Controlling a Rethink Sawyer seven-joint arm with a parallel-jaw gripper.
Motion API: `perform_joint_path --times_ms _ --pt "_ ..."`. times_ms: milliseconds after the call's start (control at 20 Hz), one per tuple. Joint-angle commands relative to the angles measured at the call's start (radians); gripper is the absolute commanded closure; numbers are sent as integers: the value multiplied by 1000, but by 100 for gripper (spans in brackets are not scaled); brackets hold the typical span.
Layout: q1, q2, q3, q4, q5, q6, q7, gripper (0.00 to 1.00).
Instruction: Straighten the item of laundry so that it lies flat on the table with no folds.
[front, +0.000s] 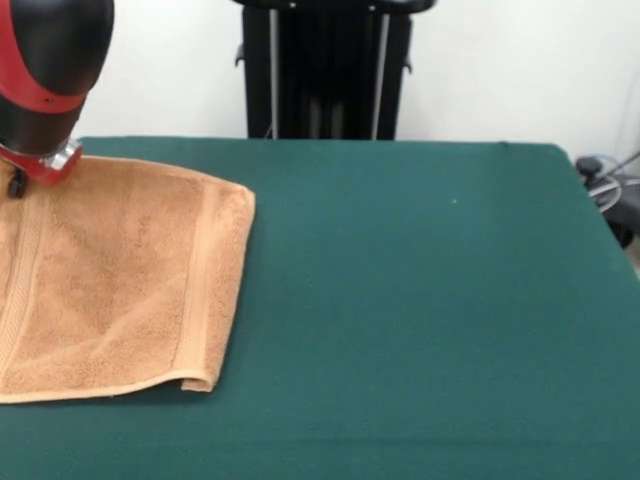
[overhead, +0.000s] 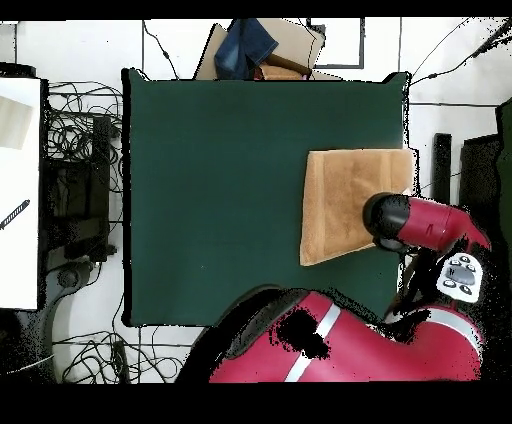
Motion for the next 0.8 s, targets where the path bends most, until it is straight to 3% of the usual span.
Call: perform_joint_path --times_ms 50,400,550,800 --pt "12 8 -23 197 61 -103 368 100" --pt "-28 66 -12 344 93 -313 412 100" --pt "-62 55 23 404 105 -318 373 100" --pt "-33 74 21 490 145 -399 425 100"
